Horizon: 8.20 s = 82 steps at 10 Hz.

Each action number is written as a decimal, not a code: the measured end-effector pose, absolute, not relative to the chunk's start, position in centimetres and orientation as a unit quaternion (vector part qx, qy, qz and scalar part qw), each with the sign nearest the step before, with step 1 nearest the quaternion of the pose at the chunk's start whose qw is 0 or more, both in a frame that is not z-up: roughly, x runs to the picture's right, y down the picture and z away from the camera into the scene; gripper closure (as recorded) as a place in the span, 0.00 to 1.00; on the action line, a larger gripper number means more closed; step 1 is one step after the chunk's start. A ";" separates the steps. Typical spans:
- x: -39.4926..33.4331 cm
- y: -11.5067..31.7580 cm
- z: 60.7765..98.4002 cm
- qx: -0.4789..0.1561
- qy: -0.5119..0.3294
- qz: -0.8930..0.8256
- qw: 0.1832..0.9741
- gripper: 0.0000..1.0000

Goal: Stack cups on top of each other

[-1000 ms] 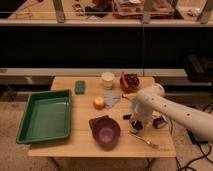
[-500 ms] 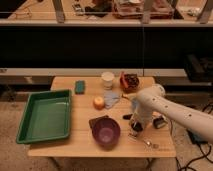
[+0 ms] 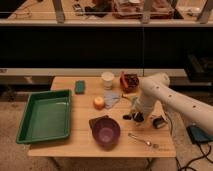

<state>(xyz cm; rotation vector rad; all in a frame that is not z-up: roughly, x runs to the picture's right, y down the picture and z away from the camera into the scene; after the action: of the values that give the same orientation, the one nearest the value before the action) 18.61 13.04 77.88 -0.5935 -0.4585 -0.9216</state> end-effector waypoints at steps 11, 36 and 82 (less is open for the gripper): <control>20.5 -0.6 82.1 -0.219 -0.207 -0.405 0.863 0.49; 20.7 7.7 87.1 -0.293 -0.195 -0.412 0.840 0.23; 3.4 -11.5 90.8 -0.109 -0.269 -0.370 0.882 0.64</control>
<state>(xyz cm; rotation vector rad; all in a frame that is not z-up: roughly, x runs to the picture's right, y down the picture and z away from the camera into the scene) 3.42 -11.47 90.79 -0.2267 -0.5605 -0.7713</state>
